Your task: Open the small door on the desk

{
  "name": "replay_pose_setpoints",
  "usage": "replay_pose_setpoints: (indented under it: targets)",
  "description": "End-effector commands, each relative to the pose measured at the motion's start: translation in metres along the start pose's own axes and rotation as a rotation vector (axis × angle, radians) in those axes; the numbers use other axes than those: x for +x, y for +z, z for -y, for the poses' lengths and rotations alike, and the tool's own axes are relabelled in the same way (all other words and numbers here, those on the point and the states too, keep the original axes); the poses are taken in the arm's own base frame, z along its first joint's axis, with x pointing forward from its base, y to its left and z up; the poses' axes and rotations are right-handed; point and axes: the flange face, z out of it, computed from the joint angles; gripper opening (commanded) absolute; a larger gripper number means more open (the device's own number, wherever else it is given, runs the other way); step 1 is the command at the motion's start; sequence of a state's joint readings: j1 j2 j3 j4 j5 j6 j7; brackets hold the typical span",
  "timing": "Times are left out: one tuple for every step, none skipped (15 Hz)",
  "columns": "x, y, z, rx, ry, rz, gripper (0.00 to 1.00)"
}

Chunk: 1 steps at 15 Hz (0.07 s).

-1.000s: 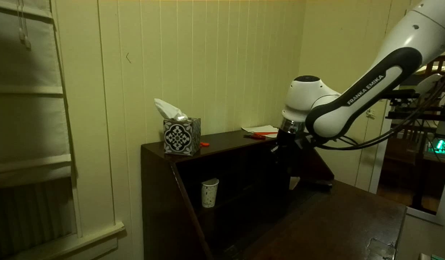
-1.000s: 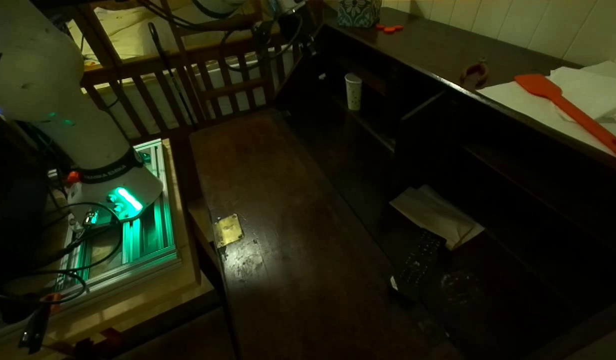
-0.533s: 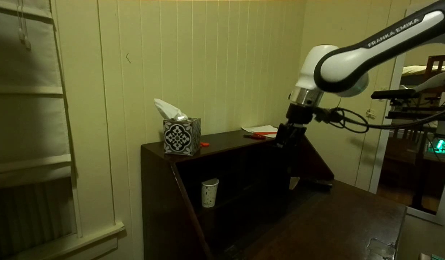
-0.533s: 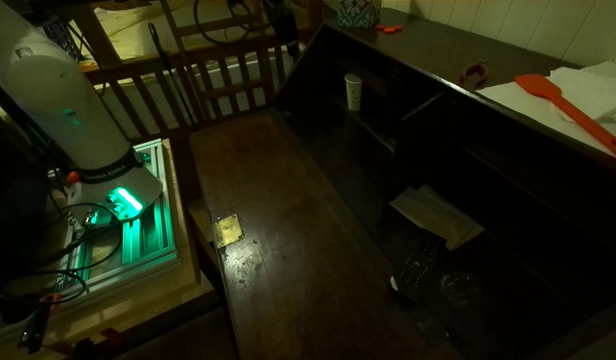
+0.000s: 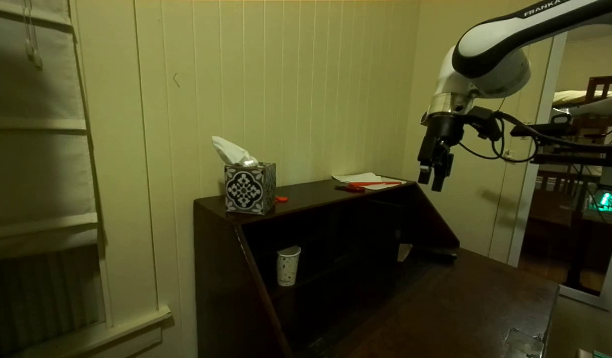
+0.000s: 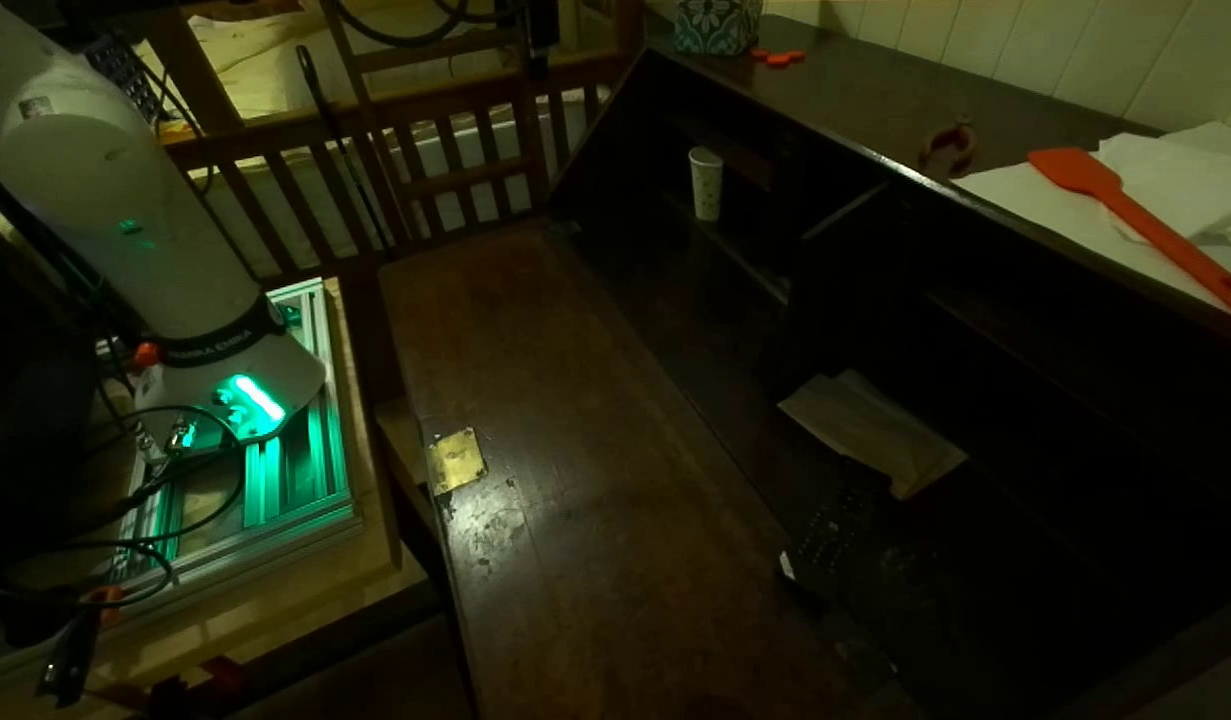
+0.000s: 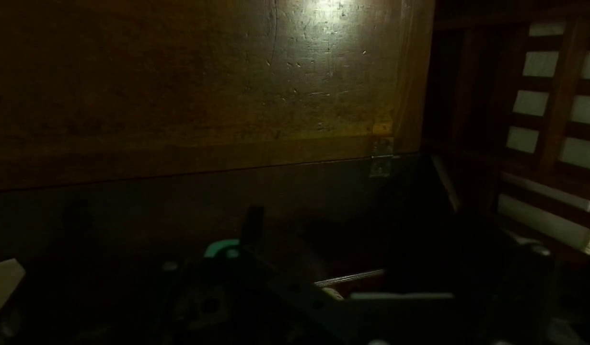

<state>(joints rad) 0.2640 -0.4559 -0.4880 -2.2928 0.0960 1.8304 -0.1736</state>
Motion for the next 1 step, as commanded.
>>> replay_pose_setpoints:
  targets:
    - [0.0013, 0.0015, -0.0001, 0.002, -0.001, 0.005, 1.0]
